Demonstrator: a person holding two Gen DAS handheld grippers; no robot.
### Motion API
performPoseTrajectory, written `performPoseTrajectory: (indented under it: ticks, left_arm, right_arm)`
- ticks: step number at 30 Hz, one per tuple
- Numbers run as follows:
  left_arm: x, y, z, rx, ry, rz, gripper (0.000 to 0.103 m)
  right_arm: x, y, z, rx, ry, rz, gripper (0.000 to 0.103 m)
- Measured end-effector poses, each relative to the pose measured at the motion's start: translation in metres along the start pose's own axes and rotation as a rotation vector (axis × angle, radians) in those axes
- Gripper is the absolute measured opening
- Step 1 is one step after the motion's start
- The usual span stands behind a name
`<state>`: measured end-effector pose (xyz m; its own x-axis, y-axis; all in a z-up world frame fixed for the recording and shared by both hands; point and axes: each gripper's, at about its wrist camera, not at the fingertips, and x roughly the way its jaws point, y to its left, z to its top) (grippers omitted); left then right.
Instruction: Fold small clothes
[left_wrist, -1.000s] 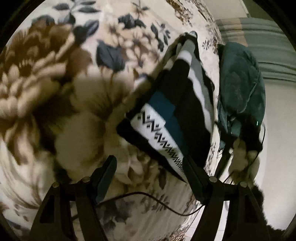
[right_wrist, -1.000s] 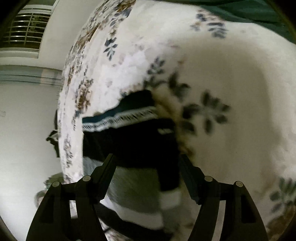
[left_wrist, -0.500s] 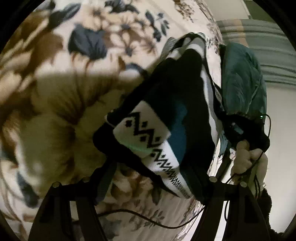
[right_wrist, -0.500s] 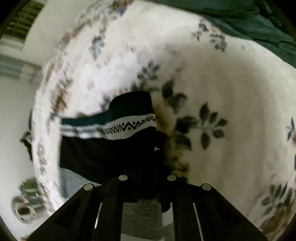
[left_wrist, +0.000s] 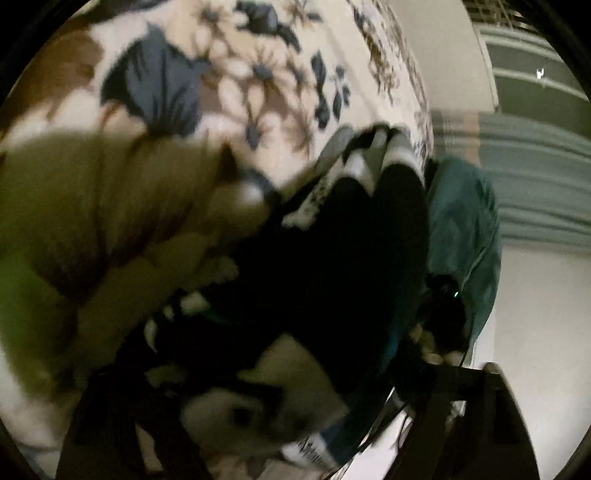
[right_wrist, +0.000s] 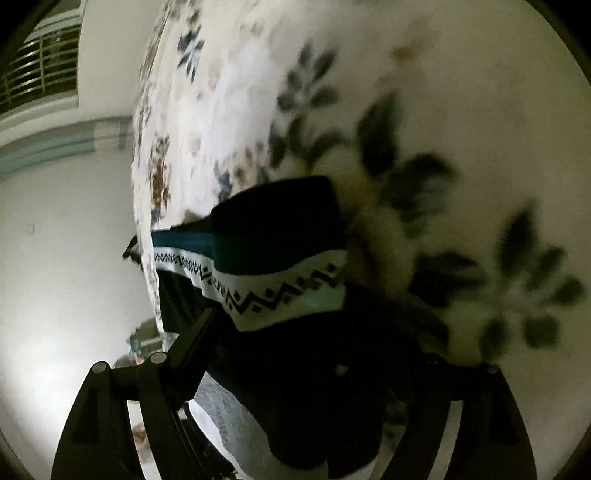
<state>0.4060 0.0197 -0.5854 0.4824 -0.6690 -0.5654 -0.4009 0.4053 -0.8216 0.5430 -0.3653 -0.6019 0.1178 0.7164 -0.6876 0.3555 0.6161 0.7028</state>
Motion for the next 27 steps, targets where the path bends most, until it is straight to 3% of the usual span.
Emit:
performPoseTrajectory:
  ticks: [1,3,6,10,14,17,18,20,22,23,24,27]
  left_arm:
    - [-0.001,-0.002,0.003,-0.002,-0.004,-0.004,0.041]
    - [-0.004,-0.008,0.011,0.010,-0.007,-0.003,0.036]
    - [-0.011,-0.021,0.023,0.036,0.026,0.001,0.034]
    - [-0.022,-0.046,0.061,0.115,0.078,0.018,0.033]
    - [-0.022,-0.066,0.112,0.223,0.185,0.063,0.033]
    - [-0.005,-0.063,0.128,0.297,0.297,0.135,0.035]
    - [0.005,-0.059,0.131,0.312,0.334,0.165,0.040]
    - [0.013,-0.050,0.132,0.299,0.366,0.182,0.043]
    - [0.008,-0.051,0.128,0.303,0.359,0.180,0.045]
    - [0.005,-0.055,0.128,0.318,0.352,0.184,0.052]
    - [0.000,-0.058,0.124,0.341,0.339,0.191,0.068]
    - [-0.033,-0.072,0.107,0.435,0.245,0.247,0.075]
  right_arm:
    - [0.000,0.001,0.000,-0.002,-0.016,0.009,0.080]
    - [0.002,0.003,-0.002,-0.005,-0.022,-0.004,0.023]
    - [-0.003,0.009,-0.021,-0.009,-0.062,-0.026,0.019]
    - [-0.030,0.023,-0.074,0.037,-0.161,-0.022,0.018]
    - [-0.052,0.025,-0.168,0.135,-0.235,-0.033,0.017]
    - [-0.036,0.016,-0.228,0.228,-0.215,-0.066,0.017]
    - [-0.024,0.009,-0.241,0.252,-0.195,-0.081,0.018]
    - [-0.008,-0.004,-0.249,0.279,-0.182,-0.129,0.021]
    - [-0.003,-0.017,-0.247,0.317,-0.170,-0.122,0.029]
    - [-0.006,-0.021,-0.245,0.323,-0.160,-0.121,0.039]
    - [-0.011,-0.022,-0.243,0.315,-0.161,-0.130,0.043]
    - [-0.038,-0.017,-0.244,0.230,-0.182,-0.205,0.057]
